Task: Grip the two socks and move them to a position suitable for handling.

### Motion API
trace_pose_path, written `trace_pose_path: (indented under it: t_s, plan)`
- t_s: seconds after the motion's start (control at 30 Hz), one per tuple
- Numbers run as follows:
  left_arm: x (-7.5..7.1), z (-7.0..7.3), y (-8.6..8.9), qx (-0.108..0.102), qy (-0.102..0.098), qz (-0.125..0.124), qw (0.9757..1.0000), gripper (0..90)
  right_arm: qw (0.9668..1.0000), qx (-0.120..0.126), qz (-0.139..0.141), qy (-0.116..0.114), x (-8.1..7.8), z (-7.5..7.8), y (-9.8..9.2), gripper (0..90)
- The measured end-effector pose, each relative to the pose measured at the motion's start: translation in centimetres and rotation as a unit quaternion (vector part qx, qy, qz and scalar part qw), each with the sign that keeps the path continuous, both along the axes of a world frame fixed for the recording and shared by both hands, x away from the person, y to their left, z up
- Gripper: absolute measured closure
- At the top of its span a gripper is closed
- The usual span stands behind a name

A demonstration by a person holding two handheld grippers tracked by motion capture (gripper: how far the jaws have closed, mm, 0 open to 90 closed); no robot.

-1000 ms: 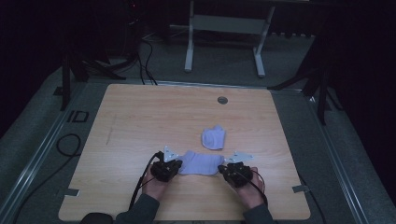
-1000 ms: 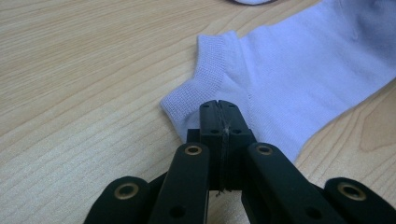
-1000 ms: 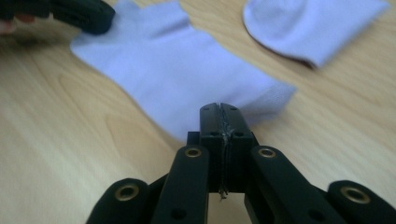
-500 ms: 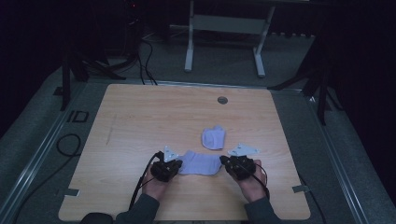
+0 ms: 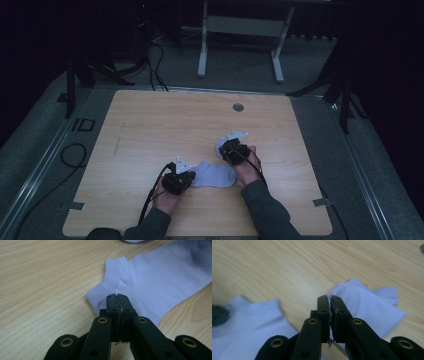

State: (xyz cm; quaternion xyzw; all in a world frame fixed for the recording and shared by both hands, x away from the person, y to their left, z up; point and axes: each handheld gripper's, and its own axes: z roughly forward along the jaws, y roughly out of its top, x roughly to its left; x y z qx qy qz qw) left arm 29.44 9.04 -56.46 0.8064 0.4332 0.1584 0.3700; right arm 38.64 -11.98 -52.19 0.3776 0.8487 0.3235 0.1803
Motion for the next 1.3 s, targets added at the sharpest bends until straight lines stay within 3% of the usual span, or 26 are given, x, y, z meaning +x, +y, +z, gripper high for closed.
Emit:
trace_pose_path:
  t_s: [0.2, 0.23, 0.37, 0.4, 0.63, 0.8, 1.2, 1.23, 1.3]
  plan:
    - [0.0, 0.0, 0.0, 0.000, 0.000, 0.000, 1.0000, 88.5, 0.9998, 0.000, -0.009, 0.017, 1.3, -0.5, 1.0, 83.4]
    - [0.0, 0.0, 0.0, -0.001, 0.000, 0.001, 1.0000, 88.4, 0.9994, -0.009, -0.013, 0.029, 2.1, -0.9, 1.8, 78.8]
    - [0.0, 0.0, 0.0, -0.001, 0.001, 0.001, 1.0000, 88.2, 0.9989, -0.021, -0.019, 0.038, 2.7, -1.2, 2.2, 76.8]
    - [0.0, 0.0, 0.0, 0.000, 0.001, 0.000, 1.0000, 88.1, 0.9971, -0.033, -0.031, 0.062, 3.5, -1.8, 2.5, 76.6]
    - [0.0, 0.0, 0.0, -0.002, 0.001, 0.000, 1.0000, 87.9, 0.9958, -0.039, -0.035, 0.075, 3.6, -1.9, 2.5, 88.2]
    - [0.0, 0.0, 0.0, -0.001, 0.001, 0.000, 1.0000, 87.8, 0.9952, -0.009, -0.037, 0.091, 3.1, -2.0, 2.5, 88.9]
    - [0.0, 0.0, 0.0, 0.000, 0.000, -0.001, 1.0000, 87.1, 0.9947, 0.026, -0.028, 0.096, 2.3, -1.1, 3.5, 89.0]
    - [0.0, 0.0, 0.0, -0.001, 0.001, 0.000, 1.0000, 87.0, 0.9940, 0.047, -0.026, 0.095, 2.1, -0.5, 3.3, 89.0]
    - [0.0, 0.0, 0.0, -0.002, 0.001, 0.000, 1.0000, 87.0, 0.9934, 0.060, -0.025, 0.094, 2.1, 0.0, 3.2, 89.0]
